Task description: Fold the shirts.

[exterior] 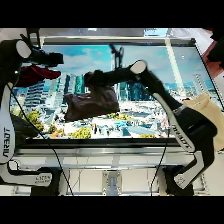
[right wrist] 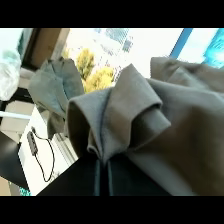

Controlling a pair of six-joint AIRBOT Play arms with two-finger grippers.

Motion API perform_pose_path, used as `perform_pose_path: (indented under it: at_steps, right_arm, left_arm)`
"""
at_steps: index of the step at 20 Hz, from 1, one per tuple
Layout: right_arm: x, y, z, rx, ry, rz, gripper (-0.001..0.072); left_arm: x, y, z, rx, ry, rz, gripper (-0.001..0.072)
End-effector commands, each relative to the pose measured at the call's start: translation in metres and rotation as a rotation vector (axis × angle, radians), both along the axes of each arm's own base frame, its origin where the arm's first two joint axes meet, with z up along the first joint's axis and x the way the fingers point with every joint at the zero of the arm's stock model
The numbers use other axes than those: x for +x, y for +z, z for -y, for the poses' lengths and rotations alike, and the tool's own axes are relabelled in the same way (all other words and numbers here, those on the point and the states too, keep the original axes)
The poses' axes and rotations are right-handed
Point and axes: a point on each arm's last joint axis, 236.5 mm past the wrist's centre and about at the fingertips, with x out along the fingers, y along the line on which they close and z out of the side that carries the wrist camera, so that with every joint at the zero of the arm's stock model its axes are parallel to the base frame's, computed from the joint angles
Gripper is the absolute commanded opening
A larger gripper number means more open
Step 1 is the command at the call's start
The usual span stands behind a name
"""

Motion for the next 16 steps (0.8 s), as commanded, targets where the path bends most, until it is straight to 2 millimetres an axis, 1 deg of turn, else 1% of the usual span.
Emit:
perform_pose_path:
  at_steps: [1, 2, 3, 4, 5, 6, 8, 9, 10, 11, 13, 14, 16]
  right_arm:
    - [-0.009, -0.049, -0.061, 0.01, -0.054, -0.032, 0.0108]
    - [-0.011, -0.053, -0.069, 0.028, -0.063, -0.05, 0.0359]
    - [-0.011, -0.054, -0.071, 0.032, -0.063, -0.048, 0.0475]
    - [-0.005, -0.053, -0.065, 0.026, -0.073, -0.037, 0.0475]
    - [0.006, -0.05, -0.053, 0.019, -0.092, -0.023, 0.0475]
    - [0.023, -0.049, -0.033, -0.006, -0.117, 0.003, 0.0475]
    - [0.064, -0.054, 0.027, -0.103, -0.18, 0.064, 0.0474]
    - [0.083, -0.058, 0.063, -0.141, -0.223, 0.051, 0.0474]
    - [0.097, -0.064, 0.095, -0.164, -0.265, 0.016, 0.0474]
    - [0.106, -0.073, 0.126, -0.185, -0.302, -0.037, 0.0474]
    - [0.107, -0.094, 0.171, -0.244, -0.336, -0.146, 0.0475]
    - [0.102, -0.106, 0.185, -0.273, -0.331, -0.201, 0.0479]
    - [0.088, -0.132, 0.195, -0.307, -0.285, -0.292, 0.0489]
  left_arm:
    - [-0.017, 0.002, -0.016, 0.039, -0.011, -0.049, 0.0013]
    - [-0.019, 0.0, -0.015, 0.046, -0.022, -0.057, 0.0013]
    - [-0.019, 0.0, -0.015, 0.053, -0.029, -0.058, 0.0013]
    - [-0.019, 0.0, -0.015, 0.053, -0.03, -0.056, 0.0013]
    - [-0.019, 0.0, -0.015, 0.053, -0.031, -0.056, 0.0013]
    - [-0.019, 0.0, -0.015, 0.054, -0.031, -0.056, 0.0013]
    - [-0.02, 0.0, -0.015, 0.065, -0.044, -0.056, 0.0013]
    - [-0.02, 0.0, -0.015, 0.066, -0.046, -0.057, 0.0013]
    - [-0.019, 0.0, -0.015, 0.067, -0.047, -0.055, 0.0013]
    - [-0.019, 0.0, -0.015, 0.066, -0.046, -0.051, 0.0013]
    - [-0.017, 0.002, -0.013, 0.055, -0.046, -0.041, 0.0013]
    - [-0.016, 0.003, -0.01, 0.042, -0.049, -0.037, 0.0013]
    - [-0.016, 0.004, -0.004, 0.015, -0.057, -0.033, 0.0013]
